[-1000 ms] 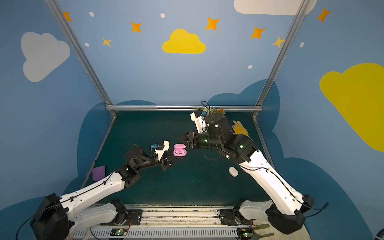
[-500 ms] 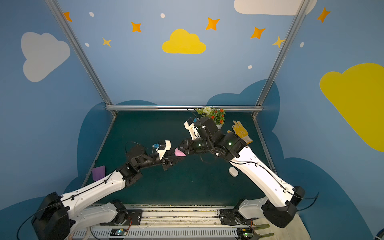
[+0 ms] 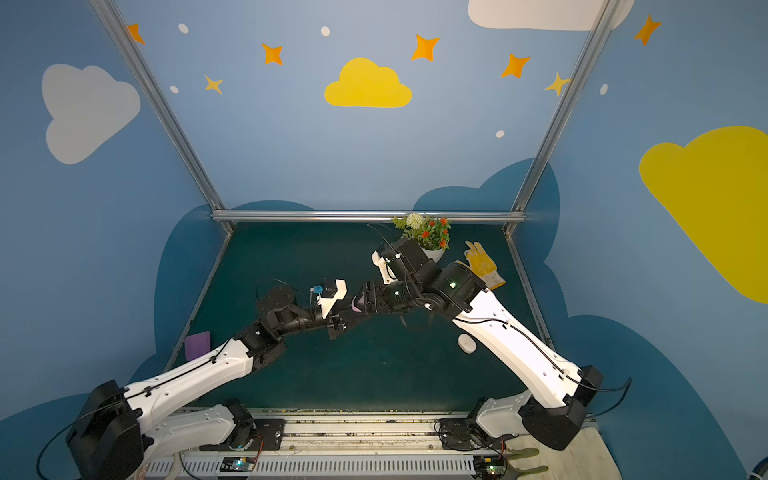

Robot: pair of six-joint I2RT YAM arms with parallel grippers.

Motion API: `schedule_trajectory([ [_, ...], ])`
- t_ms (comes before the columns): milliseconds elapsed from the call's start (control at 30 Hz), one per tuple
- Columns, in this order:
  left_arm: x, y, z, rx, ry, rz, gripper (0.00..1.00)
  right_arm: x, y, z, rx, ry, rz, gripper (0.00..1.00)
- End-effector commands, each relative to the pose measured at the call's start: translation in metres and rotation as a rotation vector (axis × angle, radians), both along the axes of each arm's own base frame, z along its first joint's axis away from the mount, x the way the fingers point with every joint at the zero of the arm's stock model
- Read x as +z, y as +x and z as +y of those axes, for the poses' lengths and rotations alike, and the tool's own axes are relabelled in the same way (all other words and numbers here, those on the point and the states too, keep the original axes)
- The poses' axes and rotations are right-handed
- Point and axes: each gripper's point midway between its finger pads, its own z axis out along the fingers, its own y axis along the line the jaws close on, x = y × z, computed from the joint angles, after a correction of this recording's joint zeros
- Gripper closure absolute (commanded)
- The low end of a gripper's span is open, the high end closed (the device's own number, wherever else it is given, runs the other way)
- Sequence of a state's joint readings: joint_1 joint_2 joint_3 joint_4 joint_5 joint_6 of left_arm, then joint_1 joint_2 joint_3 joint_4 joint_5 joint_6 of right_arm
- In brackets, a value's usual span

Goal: Insert the wireless bluetooth earbuds into the charging case

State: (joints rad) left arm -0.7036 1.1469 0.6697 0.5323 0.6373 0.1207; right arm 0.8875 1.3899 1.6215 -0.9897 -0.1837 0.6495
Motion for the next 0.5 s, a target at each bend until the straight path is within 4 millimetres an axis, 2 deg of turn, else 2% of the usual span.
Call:
schedule_trajectory([
  [0, 0.0154, -0.0028, -0.0040, -0.021, -0.025, -0.049, 0.88, -0.0032, -0.0011, 0.0031, 0.013, -0.020, 0.024, 0.27],
  [167, 0.0154, -0.0031, -0.0035, -0.018, -0.023, -0.052, 0.88, -0.0081, -0.0010, 0.0086, 0.019, -0.021, 0.039, 0.29],
  [333, 0.0122, -0.0019, -0.0042, -0.016, -0.013, -0.047, 0.87, -0.0097, -0.0015, 0.0064, 0.008, -0.019, 0.038, 0.45],
  [467, 0.0084, -0.0006, -0.0059, -0.017, -0.006, -0.033, 0.85, -0.0102, -0.0019, 0.0032, 0.001, -0.020, 0.033, 0.53],
])
